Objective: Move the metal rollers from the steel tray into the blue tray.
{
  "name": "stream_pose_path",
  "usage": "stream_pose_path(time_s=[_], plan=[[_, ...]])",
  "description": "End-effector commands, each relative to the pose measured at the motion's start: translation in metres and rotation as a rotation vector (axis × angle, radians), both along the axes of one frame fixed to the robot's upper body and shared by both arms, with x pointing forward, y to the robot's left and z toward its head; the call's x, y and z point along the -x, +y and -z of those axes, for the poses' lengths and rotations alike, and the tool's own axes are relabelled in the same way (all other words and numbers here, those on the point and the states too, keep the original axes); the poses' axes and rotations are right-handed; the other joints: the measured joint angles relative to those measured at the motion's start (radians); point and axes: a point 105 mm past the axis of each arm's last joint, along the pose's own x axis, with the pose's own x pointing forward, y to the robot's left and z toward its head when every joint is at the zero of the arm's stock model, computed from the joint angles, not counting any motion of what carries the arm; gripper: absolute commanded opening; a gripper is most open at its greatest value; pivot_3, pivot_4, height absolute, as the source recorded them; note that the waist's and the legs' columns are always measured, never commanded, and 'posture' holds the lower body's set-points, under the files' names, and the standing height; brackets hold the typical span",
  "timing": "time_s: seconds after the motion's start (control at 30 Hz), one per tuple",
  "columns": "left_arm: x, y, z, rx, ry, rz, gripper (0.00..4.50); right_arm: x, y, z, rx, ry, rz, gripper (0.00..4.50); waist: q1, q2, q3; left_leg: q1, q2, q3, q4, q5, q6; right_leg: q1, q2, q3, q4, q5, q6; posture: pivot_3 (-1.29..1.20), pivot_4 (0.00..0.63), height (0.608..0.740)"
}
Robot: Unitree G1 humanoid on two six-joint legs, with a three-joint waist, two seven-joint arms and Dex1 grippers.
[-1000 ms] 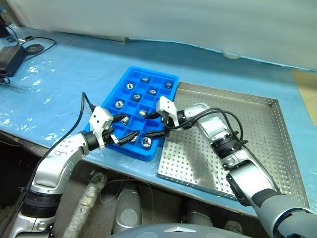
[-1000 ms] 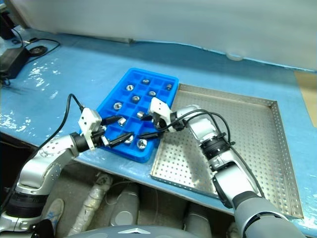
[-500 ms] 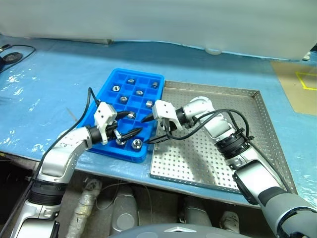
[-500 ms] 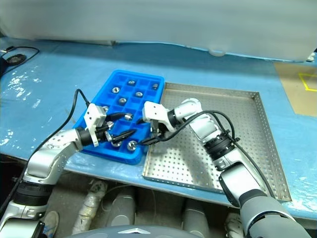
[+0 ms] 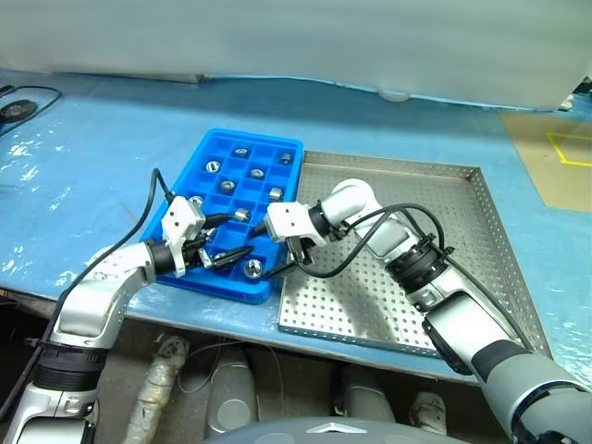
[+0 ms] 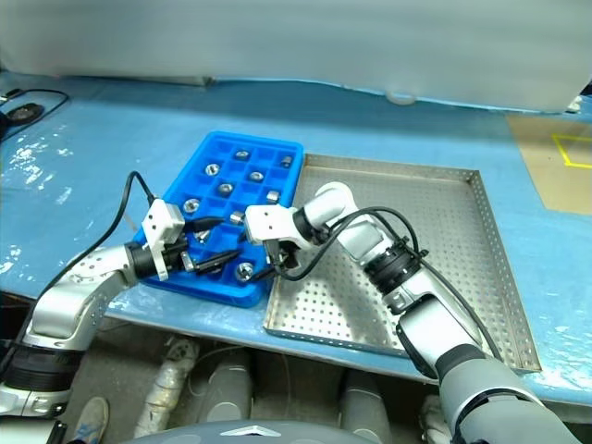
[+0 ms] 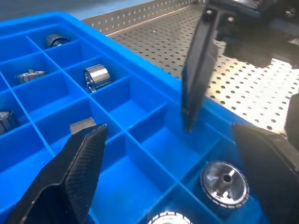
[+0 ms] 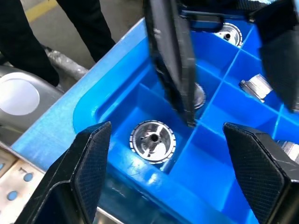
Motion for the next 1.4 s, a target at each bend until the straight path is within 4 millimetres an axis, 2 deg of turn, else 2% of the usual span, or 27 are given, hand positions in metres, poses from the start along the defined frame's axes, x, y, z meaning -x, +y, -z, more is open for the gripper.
stream_pose_path(time_s=[0.03, 0.13, 0.23, 0.3, 0.43, 0.6, 0.73, 0.87, 1.1, 1.23, 1.4], plan=[[0.004, 0.001, -0.013, -0.007, -0.050, 0.020, 4.50, -0.003, 0.008, -0.011, 0.009, -0.064, -0.035, 4.03, 0.000, 0.000, 0.000, 0.000, 0.000, 0.000, 0.000, 0.000, 0.000, 0.000, 0.000, 0.000, 0.001, 0.000, 0.000, 0.26, 0.150, 0.740], [0.004, 0.001, -0.012, -0.010, -0.050, 0.020, 4.50, -0.004, 0.012, -0.015, 0.015, -0.068, -0.047, 4.03, 0.000, 0.000, 0.000, 0.000, 0.000, 0.000, 0.000, 0.000, 0.000, 0.000, 0.000, 0.000, 0.002, 0.000, 0.000, 0.26, 0.150, 0.740], [0.003, 0.000, -0.012, -0.009, -0.051, 0.019, 4.50, -0.002, 0.015, -0.016, 0.021, -0.074, -0.065, 3.42, 0.000, 0.000, 0.000, 0.000, 0.000, 0.000, 0.000, 0.000, 0.000, 0.000, 0.000, 0.000, 0.003, 0.000, 0.000, 0.26, 0.150, 0.740], [0.004, 0.001, -0.011, -0.008, -0.049, 0.016, 4.50, 0.000, 0.015, -0.015, 0.031, -0.078, -0.083, 2.83, 0.000, 0.000, 0.000, 0.000, 0.000, 0.000, 0.001, 0.000, 0.000, 0.000, 0.000, 0.000, 0.003, 0.000, 0.000, 0.26, 0.150, 0.740], [0.004, 0.004, -0.011, -0.007, -0.045, 0.006, 4.50, 0.004, 0.017, -0.016, 0.028, -0.075, -0.100, 2.83, 0.000, 0.000, 0.000, 0.000, 0.000, 0.000, 0.001, 0.000, 0.000, 0.000, 0.000, 0.000, 0.003, -0.001, -0.001, 0.27, 0.150, 0.740], [0.005, -0.002, -0.015, 0.024, -0.052, 0.024, 4.50, -0.013, 0.012, -0.017, -0.032, -0.067, 0.005, 2.83, 0.001, 0.000, 0.000, 0.000, 0.000, 0.000, 0.000, 0.000, 0.000, -0.001, 0.000, 0.000, 0.003, -0.001, -0.001, 0.28, 0.150, 0.740], [0.005, -0.017, -0.018, 0.069, -0.059, 0.051, 4.50, -0.027, -0.009, -0.015, -0.098, 0.000, 0.137, 2.83, 0.008, 0.000, 0.000, 0.000, 0.000, 0.000, 0.001, 0.000, 0.000, 0.000, -0.001, 0.000, 0.003, -0.001, -0.001, 0.26, 0.150, 0.740], [0.005, -0.024, -0.015, 0.072, -0.043, 0.082, 4.50, -0.031, -0.031, -0.008, -0.088, 0.008, 0.209, 2.83, 0.005, 0.000, 0.000, 0.000, 0.000, 0.000, 0.001, 0.000, 0.000, 0.000, -0.001, 0.000, 0.003, -0.001, -0.001, 0.23, 0.150, 0.740], [-0.006, -0.032, -0.019, 0.087, -0.056, 0.115, 4.50, -0.049, -0.064, -0.014, -0.207, 0.066, 0.442, 2.83, -0.003, 0.000, 0.000, 0.002, 0.000, 0.000, 0.001, 0.000, 0.000, 0.000, 0.000, 0.000, 0.003, -0.001, -0.001, 0.17, 0.150, 0.740], [-0.012, -0.037, -0.018, 0.094, -0.060, 0.121, 4.50, -0.049, -0.070, -0.023, -0.302, 0.117, 0.501, 2.83, -0.006, 0.000, 0.000, 0.001, 0.000, 0.000, 0.001, 0.001, -0.001, 0.000, 0.000, 0.001, 0.003, -0.001, -0.001, 0.14, 0.150, 0.740], [-0.018, -0.044, -0.023, 0.145, -0.074, 0.119, 4.50, -0.046, -0.078, -0.020, -0.341, 0.142, 0.556, 2.83, -0.007, 0.000, 0.000, 0.002, 0.000, 0.001, 0.001, 0.001, -0.001, 0.000, 0.000, 0.001, 0.003, -0.001, -0.001, 0.11, 0.150, 0.740]])
